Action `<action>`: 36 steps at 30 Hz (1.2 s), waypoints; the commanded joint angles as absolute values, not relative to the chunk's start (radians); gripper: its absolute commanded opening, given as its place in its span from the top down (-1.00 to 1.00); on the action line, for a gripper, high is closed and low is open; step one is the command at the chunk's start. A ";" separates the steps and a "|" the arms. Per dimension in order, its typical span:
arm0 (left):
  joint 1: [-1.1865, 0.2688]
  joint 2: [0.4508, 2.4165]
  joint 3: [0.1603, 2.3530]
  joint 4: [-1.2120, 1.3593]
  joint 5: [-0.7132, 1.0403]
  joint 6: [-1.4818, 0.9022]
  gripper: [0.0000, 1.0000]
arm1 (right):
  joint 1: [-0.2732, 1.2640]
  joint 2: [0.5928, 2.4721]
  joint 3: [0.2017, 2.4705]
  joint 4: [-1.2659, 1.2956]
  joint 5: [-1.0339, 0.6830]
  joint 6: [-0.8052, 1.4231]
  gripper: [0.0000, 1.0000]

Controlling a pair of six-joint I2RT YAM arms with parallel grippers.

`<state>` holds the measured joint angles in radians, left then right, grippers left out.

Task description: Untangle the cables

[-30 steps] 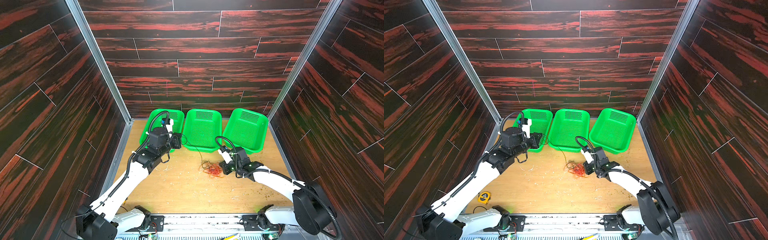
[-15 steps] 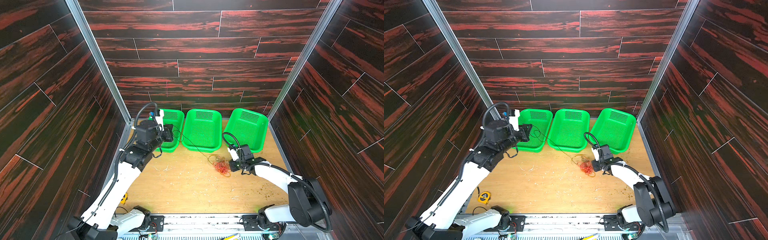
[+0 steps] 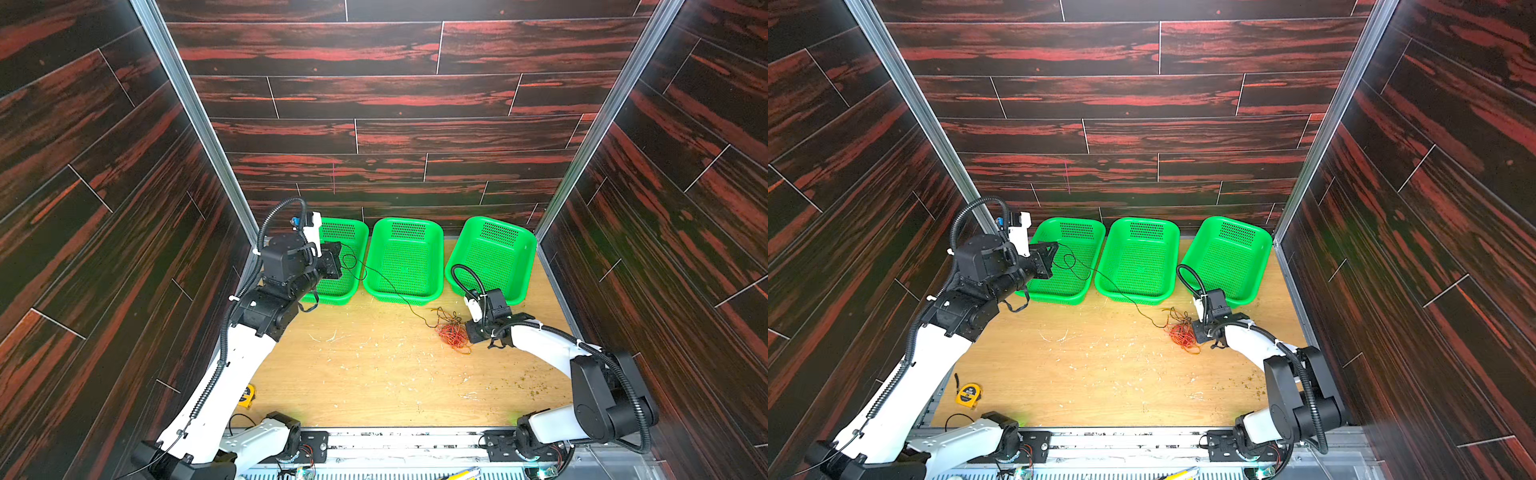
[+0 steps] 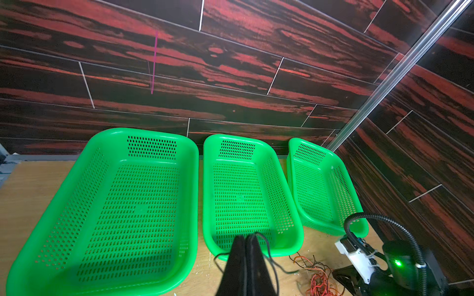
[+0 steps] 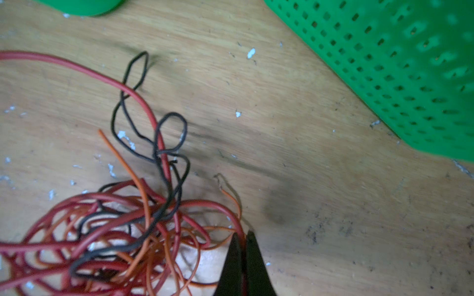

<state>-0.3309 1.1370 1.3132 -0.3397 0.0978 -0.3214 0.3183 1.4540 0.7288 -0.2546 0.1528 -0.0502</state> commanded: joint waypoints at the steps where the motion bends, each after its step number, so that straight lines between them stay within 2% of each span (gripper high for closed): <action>1: -0.325 1.129 1.354 -0.349 0.188 -0.325 1.00 | 0.317 1.384 0.747 -0.262 0.053 -0.091 0.73; 4: -0.325 1.149 1.346 -0.322 0.273 -0.352 1.00 | 0.320 1.307 0.751 -0.243 -0.045 -0.092 0.41; 11: -0.327 1.169 1.312 -0.258 0.412 -0.395 1.00 | 0.374 1.131 0.700 -0.087 -0.268 -0.112 -0.15; 16: -0.328 1.160 1.304 -0.264 0.411 -0.392 1.00 | 0.479 1.121 0.703 0.051 -0.401 -0.136 -0.32; 22: -0.329 1.163 1.322 -0.277 0.414 -0.385 1.00 | 0.573 1.324 0.794 0.047 -0.486 -0.158 -0.34; 27: -0.329 1.157 1.329 -0.285 0.409 -0.381 1.00 | 0.583 1.440 0.812 0.064 -0.413 -0.123 -0.31; 32: -0.331 1.155 1.338 -0.290 0.405 -0.374 1.00 | 0.595 1.519 0.844 0.020 -0.405 -0.148 -0.05; 34: -0.331 1.157 1.341 -0.291 0.404 -0.374 1.00 | 0.601 1.535 0.853 0.005 -0.415 -0.156 0.17; 36: -0.331 1.158 1.341 -0.292 0.403 -0.374 1.00 | 0.609 1.549 0.866 -0.011 -0.402 -0.162 0.50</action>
